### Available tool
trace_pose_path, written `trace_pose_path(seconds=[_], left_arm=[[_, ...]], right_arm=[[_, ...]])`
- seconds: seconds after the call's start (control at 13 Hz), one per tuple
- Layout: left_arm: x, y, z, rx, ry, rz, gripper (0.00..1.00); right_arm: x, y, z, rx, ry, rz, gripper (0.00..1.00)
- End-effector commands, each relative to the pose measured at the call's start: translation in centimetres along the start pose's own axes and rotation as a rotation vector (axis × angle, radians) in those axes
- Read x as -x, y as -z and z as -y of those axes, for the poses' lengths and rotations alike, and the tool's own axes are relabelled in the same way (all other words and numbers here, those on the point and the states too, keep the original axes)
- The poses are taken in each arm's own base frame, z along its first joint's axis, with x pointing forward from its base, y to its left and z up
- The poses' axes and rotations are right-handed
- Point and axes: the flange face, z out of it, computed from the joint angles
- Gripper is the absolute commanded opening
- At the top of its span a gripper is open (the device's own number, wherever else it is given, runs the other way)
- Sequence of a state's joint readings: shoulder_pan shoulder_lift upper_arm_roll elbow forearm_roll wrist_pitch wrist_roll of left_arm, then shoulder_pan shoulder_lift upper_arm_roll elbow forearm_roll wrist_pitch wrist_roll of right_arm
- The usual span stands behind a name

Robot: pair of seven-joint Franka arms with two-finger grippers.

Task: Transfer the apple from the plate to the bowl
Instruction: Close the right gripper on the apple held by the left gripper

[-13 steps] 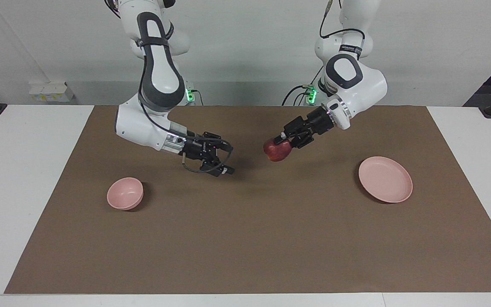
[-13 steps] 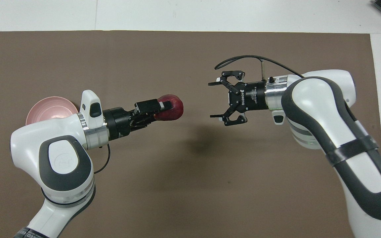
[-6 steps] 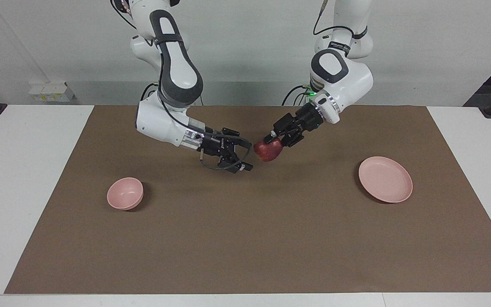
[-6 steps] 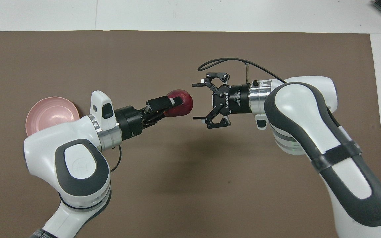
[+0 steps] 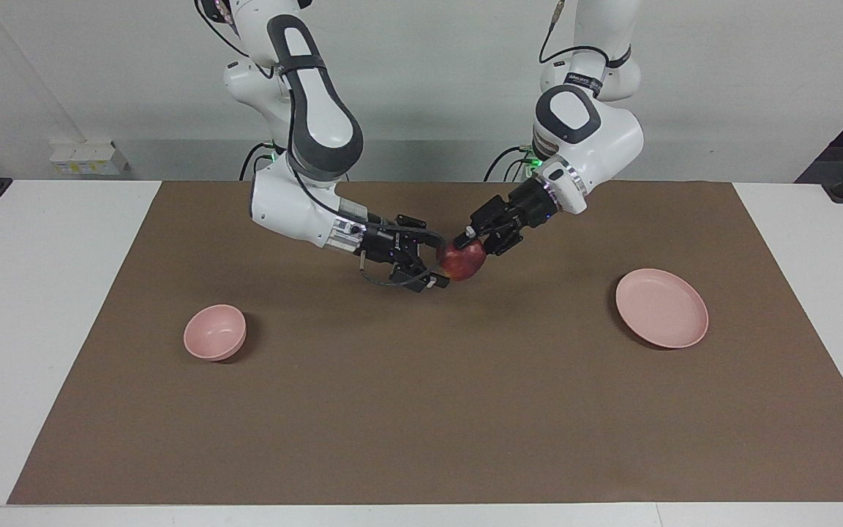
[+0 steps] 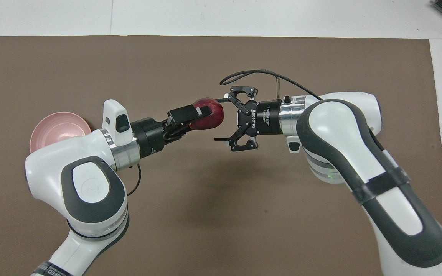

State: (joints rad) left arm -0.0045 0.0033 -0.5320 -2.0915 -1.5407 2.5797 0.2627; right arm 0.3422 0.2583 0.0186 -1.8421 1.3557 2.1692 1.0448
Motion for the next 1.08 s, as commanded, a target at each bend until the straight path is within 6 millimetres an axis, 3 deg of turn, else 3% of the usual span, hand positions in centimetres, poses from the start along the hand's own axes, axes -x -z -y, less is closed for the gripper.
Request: trace_pose_path(seconds=[0.0,0.15,0.23,0.31,0.38,0.69,0.77,0.85,0.92,1.0], left_arm=[[0.7,-0.8,-0.3,-0.001,0.008,-0.005,0.0],[1.7,-1.4,-0.1,-0.01,0.023,0.01,0.0],[1.7,-1.4,-0.1,-0.01,0.023,0.01,0.0],[1.7,-1.4,-0.2,-0.009,0.022,0.009,0.0],[1.6,-1.3,-0.1,-0.01,0.024,0.008,0.0],[1.6,-1.2,-0.3,-0.006,0.022,0.011,0.0],[1.5,-1.2,-0.4,-0.003,0.023,0.013,0.31],[1.5,-1.2,-0.5,-0.004,0.023,0.009,0.74],[1.4,-1.1,-0.6,-0.002,0.022,0.004,1.0],[1.4,-0.9,-0.9,0.0,0.015,0.002,1.0]], right_arm=[[1.2,-0.4,0.1,-0.037,-0.018,0.035,1.0],[1.7,-0.5,0.2,-0.043,-0.018,0.042,1.0],[1.6,-0.5,0.2,-0.043,-0.014,0.046,0.86],[1.6,-0.3,0.3,-0.052,-0.005,0.052,0.3],[1.9,-0.3,0.5,-0.058,0.008,0.051,0.0],[1.7,-0.3,0.5,-0.061,0.019,0.034,0.0],[1.7,-0.2,0.5,-0.063,0.02,0.031,0.0],[1.6,-0.1,0.6,-0.062,0.025,0.03,0.0],[1.6,0.0,0.6,-0.062,0.032,0.03,0.0],[1.3,0.5,0.7,-0.06,0.042,0.017,0.0]])
